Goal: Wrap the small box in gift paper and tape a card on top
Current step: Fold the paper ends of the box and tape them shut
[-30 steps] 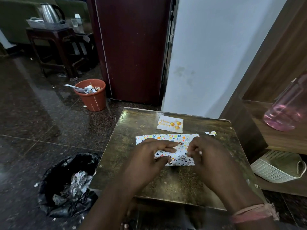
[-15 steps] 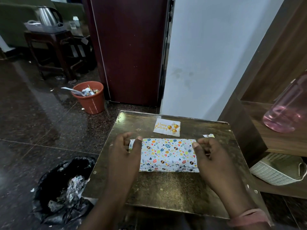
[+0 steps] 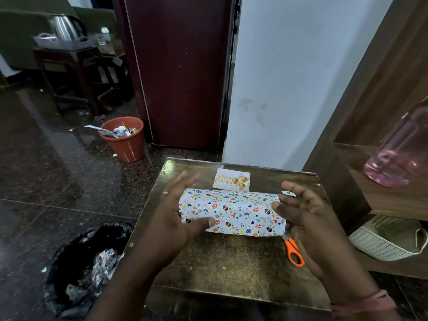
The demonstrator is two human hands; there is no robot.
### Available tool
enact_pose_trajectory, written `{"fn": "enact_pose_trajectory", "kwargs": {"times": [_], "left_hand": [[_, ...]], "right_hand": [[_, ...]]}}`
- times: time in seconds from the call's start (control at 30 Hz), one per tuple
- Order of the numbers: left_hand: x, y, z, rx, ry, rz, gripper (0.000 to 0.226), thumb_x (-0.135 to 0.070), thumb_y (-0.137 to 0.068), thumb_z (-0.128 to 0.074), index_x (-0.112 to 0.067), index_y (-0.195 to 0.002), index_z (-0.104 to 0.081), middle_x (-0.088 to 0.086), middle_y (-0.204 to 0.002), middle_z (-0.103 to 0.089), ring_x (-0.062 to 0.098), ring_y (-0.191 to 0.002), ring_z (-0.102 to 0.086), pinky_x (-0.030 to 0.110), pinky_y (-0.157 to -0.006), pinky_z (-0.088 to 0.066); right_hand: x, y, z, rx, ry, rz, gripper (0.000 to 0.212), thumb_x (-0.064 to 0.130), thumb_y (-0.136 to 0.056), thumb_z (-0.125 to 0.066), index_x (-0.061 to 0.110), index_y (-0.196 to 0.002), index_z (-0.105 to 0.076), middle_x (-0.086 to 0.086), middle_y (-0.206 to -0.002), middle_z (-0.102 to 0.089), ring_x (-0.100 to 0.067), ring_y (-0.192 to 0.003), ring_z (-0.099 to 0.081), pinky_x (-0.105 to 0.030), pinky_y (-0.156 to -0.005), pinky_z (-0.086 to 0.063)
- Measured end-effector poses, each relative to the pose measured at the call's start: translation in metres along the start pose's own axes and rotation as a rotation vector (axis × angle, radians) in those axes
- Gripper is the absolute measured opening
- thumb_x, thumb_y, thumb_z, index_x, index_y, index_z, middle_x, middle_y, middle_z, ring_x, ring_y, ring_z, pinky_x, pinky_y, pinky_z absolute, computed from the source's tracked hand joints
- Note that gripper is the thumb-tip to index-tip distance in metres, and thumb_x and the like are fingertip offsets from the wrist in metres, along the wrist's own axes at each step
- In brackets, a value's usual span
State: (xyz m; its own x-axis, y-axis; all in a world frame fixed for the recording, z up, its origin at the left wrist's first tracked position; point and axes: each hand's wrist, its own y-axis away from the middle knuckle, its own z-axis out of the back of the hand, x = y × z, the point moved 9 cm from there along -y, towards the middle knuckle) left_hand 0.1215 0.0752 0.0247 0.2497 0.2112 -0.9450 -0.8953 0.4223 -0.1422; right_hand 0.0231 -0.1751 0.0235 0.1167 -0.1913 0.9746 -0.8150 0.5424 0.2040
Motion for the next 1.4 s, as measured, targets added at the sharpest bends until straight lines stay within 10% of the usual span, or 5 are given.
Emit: {"fn": "enact_pose_trajectory", "kwargs": {"times": [0.1,0.8,1.07,1.3,1.4], "left_hand": [[-0.011,0.004,0.000,-0.036,-0.188,-0.083,0.072,-0.014,-0.071,-0.093,-0.044,-0.130,-0.065,-0.021,-0.158,-0.035,-0.015,-0.144,-0.026,-0.005,-0.097,-0.029],[-0.027,0.009,0.002,-0.246,-0.242,-0.213,0.023,-0.009,-0.079,-0.087,-0.022,-0.097,-0.082,-0.016,-0.102,-0.076,-0.008,-0.102,-0.067,0.002,-0.083,-0.043],[-0.010,0.005,-0.007,-0.140,-0.197,-0.186,0.024,-0.020,-0.075,-0.087,-0.032,-0.094,-0.078,-0.024,-0.117,-0.062,0.005,-0.116,-0.061,0.046,-0.081,-0.059],[-0.002,0.003,-0.016,-0.070,-0.266,-0.169,0.046,-0.020,-0.068,-0.095,-0.039,-0.104,-0.073,-0.013,-0.127,-0.056,0.004,-0.123,-0.052,0.015,-0.095,-0.044],[-0.002,0.006,-0.019,-0.043,-0.406,-0.130,0.057,-0.069,-0.058,-0.081,-0.057,-0.111,-0.065,-0.023,-0.146,-0.039,0.004,-0.135,-0.027,0.010,-0.107,-0.022]], "right_hand": [[-0.005,-0.005,0.005,-0.006,0.001,0.008,0.046,-0.010,-0.085,-0.070,0.025,-0.116,-0.069,-0.012,-0.125,-0.064,-0.021,-0.105,-0.062,-0.030,-0.069,-0.040],[0.016,-0.009,0.080,-0.406,0.794,0.339,0.017,0.007,-0.089,-0.067,0.019,-0.100,-0.070,-0.001,-0.096,-0.071,-0.020,-0.088,-0.068,-0.032,-0.078,-0.051],[-0.018,-0.021,0.065,-0.227,1.206,0.133,0.054,0.018,-0.084,-0.065,0.029,-0.136,-0.054,-0.007,-0.142,-0.055,-0.040,-0.121,-0.051,-0.049,-0.101,-0.047],[-0.006,-0.016,0.059,-0.204,0.992,0.267,0.039,-0.002,-0.084,-0.064,0.025,-0.112,-0.071,-0.004,-0.117,-0.069,-0.026,-0.108,-0.062,-0.031,-0.090,-0.047],[0.009,-0.011,0.049,-0.168,0.648,0.281,0.025,0.014,-0.090,-0.074,0.030,-0.109,-0.070,0.012,-0.103,-0.073,-0.013,-0.100,-0.068,-0.035,-0.088,-0.053]]}}
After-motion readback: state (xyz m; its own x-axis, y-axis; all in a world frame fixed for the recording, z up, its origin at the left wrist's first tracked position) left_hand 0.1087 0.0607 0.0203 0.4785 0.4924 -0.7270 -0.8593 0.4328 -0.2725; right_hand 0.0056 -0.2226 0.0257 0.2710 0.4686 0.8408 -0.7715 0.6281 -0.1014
